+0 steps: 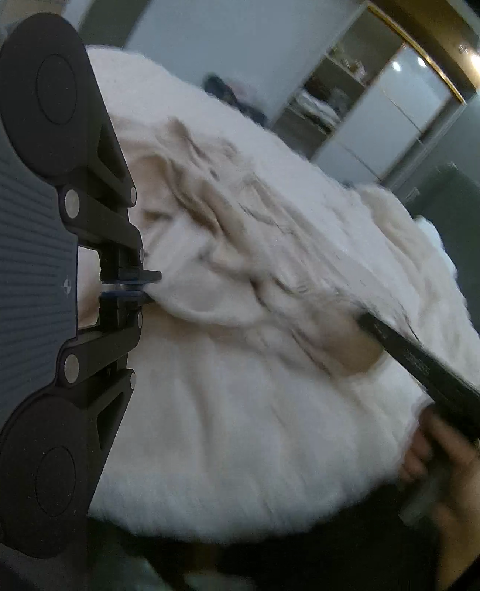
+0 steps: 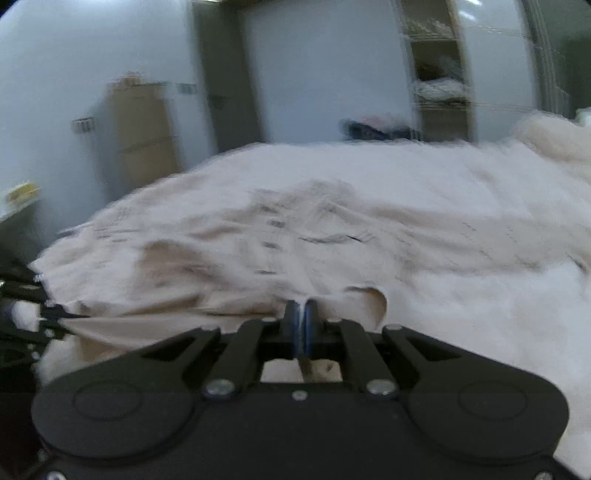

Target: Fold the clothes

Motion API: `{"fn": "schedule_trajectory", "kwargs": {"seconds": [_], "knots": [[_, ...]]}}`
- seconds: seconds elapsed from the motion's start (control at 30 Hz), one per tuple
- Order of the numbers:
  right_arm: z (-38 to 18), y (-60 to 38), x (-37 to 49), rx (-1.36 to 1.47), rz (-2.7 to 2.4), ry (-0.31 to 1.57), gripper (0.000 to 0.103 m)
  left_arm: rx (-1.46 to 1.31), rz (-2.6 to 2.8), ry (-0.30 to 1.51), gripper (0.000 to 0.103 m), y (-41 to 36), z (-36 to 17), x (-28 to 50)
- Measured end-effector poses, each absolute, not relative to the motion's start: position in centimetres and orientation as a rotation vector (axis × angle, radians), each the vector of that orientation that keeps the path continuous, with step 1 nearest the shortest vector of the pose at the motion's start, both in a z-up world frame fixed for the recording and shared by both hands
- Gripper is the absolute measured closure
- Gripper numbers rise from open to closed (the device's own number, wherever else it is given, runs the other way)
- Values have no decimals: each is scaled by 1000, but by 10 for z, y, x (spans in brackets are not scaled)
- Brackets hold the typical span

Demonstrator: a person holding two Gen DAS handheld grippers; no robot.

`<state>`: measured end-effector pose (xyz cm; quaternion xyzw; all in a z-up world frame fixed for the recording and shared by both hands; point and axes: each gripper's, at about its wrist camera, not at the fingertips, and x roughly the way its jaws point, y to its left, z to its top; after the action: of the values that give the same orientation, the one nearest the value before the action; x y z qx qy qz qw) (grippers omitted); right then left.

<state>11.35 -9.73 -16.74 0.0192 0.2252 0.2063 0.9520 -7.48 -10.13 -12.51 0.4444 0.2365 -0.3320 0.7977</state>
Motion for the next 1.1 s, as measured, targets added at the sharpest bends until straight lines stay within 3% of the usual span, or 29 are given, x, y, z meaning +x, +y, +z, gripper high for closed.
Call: {"fn": "schedule_trajectory", "kwargs": {"seconds": [0.07, 0.23, 0.3, 0.4, 0.53, 0.77, 0.83, 0.87, 0.9, 1.1], "knots": [[-177, -82, 112, -4, 583, 530, 101, 929, -748, 529, 94, -108, -134, -83], [-194, -72, 113, -89, 631, 637, 94, 752, -683, 577, 63, -90, -126, -67], [-188, -87, 114, -3, 607, 607, 87, 663, -631, 558, 32, -72, -111, -55], [-181, -114, 119, 156, 557, 549, 73, 569, -538, 544, 24, -50, -98, -35], [-184, -121, 128, 173, 467, 553, 70, 345, -382, 692, 24, -20, -115, 29], [-196, -118, 133, 106, 395, 593, 66, 100, -220, 863, 31, -11, -175, 110], [-201, -122, 135, 104, 361, 628, 63, 35, -237, 883, 58, -9, -182, 114], [-204, -123, 136, 103, 343, 647, 63, 11, -249, 882, 84, -8, -183, 113], [-206, -124, 137, 101, 329, 661, 63, -2, -255, 877, 100, -6, -183, 111], [-220, -137, 145, 146, 229, 731, 60, -59, -201, 706, 100, 24, -140, 69]]}}
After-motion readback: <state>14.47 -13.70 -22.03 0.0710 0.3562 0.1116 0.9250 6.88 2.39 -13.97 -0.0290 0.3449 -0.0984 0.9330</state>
